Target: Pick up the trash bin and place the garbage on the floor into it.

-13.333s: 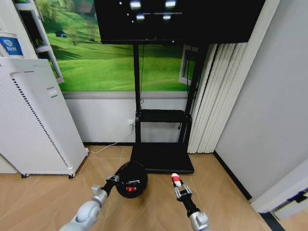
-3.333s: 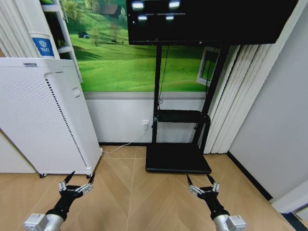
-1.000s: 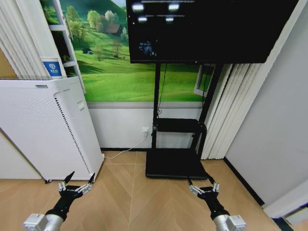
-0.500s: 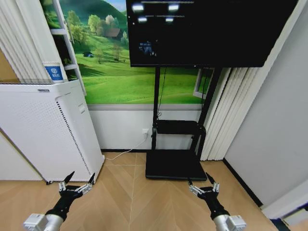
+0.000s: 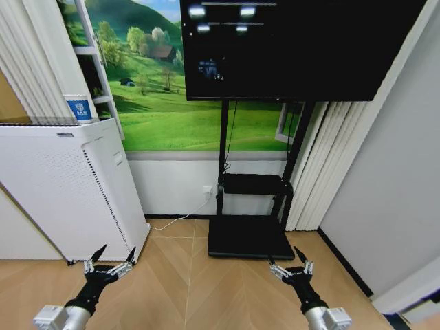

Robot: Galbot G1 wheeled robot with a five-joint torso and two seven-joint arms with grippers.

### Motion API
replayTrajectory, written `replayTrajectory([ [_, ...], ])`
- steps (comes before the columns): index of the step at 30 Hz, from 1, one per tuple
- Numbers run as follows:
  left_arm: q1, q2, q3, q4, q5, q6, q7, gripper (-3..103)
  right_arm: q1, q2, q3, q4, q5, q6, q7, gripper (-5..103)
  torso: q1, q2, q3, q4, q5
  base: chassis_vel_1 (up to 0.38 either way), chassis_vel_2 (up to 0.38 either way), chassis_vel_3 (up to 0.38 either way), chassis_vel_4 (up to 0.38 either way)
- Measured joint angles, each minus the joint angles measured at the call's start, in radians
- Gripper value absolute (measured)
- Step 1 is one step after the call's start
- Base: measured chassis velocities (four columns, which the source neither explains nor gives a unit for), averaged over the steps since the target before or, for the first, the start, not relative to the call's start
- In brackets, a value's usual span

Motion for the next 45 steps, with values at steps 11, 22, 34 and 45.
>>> replayTrajectory([
  [11,0.0,0.0,0.0,0.0,0.0,0.0,0.0,100,0.0,0.0,0.0,0.0,0.0,0.0,0.0,100,0.019,0.045,0.026,0.0,0.0,0.0,0.0,0.0,0.0],
  [22,0.0,0.0,0.0,0.0,0.0,0.0,0.0,100,0.0,0.0,0.0,0.0,0.0,0.0,0.0,100,0.039,0.09,0.052,0.0,0.0,0.0,0.0,0.0,0.0],
  [34,0.0,0.0,0.0,0.0,0.0,0.0,0.0,100,0.0,0.0,0.0,0.0,0.0,0.0,0.0,100,0.042,0.097,0.057,0.0,0.0,0.018,-0.013,-0.013,0.019],
  [45,0.0,0.0,0.0,0.0,0.0,0.0,0.0,100,0.0,0.0,0.0,0.0,0.0,0.0,0.0,100,0.039,0.093,0.054,-0.0002,0.0005,0.182,-0.176,-0.18,0.189],
])
